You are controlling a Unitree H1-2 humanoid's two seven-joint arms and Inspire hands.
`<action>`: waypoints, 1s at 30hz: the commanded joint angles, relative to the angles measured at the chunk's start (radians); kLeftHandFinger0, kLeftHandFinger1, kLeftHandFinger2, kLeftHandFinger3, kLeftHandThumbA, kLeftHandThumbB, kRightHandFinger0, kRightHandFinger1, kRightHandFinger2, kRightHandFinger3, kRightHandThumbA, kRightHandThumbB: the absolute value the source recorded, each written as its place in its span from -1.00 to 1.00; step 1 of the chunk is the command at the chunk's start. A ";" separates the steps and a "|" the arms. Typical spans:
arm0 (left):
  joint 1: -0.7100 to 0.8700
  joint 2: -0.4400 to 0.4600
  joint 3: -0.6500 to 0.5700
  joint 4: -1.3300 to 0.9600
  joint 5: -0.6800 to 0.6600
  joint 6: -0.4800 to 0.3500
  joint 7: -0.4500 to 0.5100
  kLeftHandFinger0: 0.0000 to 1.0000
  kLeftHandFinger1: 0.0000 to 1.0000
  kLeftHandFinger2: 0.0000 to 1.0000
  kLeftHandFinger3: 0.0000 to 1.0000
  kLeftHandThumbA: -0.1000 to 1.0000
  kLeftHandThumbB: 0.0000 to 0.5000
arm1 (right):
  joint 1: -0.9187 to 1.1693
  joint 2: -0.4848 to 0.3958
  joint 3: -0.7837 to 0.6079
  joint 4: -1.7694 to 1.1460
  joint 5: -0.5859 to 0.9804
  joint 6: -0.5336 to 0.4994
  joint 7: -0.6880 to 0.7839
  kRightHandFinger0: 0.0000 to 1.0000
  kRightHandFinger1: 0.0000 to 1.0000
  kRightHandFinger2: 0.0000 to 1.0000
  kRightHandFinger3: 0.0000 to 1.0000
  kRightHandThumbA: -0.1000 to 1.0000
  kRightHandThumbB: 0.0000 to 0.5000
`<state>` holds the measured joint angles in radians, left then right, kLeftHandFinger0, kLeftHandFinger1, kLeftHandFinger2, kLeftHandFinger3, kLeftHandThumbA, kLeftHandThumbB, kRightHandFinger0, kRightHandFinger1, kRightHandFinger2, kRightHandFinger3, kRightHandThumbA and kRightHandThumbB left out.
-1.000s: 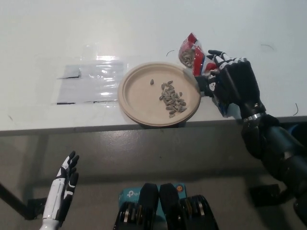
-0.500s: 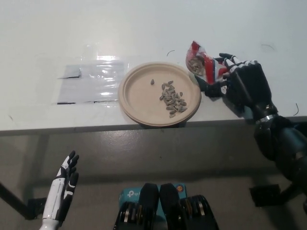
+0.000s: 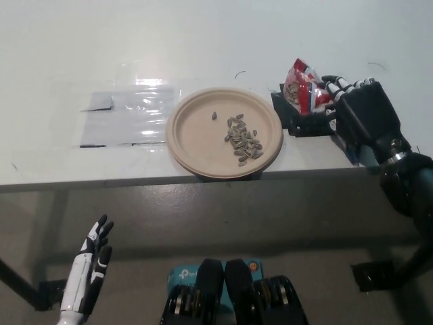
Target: The robot picks up a small bag of sunflower seeds on the right hand side and take it to the empty plate on the left hand side then pours some sunflower seeds on to the plate.
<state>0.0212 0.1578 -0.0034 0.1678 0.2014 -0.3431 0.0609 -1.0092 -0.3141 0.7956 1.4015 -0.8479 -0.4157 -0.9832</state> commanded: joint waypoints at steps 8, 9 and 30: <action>0.004 0.013 -0.006 -0.021 -0.001 -0.041 -0.009 1.00 1.00 0.91 1.00 1.00 -0.98 | -0.077 0.061 -0.156 -0.021 0.140 0.056 0.473 1.00 1.00 1.00 1.00 0.18 1.00; 0.003 0.014 -0.007 -0.019 0.000 -0.043 -0.009 1.00 1.00 0.91 1.00 1.00 -0.98 | -0.069 0.065 -0.163 -0.027 0.144 0.050 0.476 1.00 1.00 1.00 1.00 0.20 1.00; -0.008 0.019 -0.010 -0.024 0.012 -0.015 -0.014 1.00 1.00 0.84 1.00 1.00 -0.87 | 0.329 -0.054 -0.318 -0.991 0.505 0.151 1.009 1.00 1.00 1.00 1.00 0.81 1.00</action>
<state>0.0205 0.1575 -0.0032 0.1797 0.2020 -0.3407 0.0608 -0.8099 -0.2572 0.5317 0.9844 -0.6645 -0.3900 -0.4102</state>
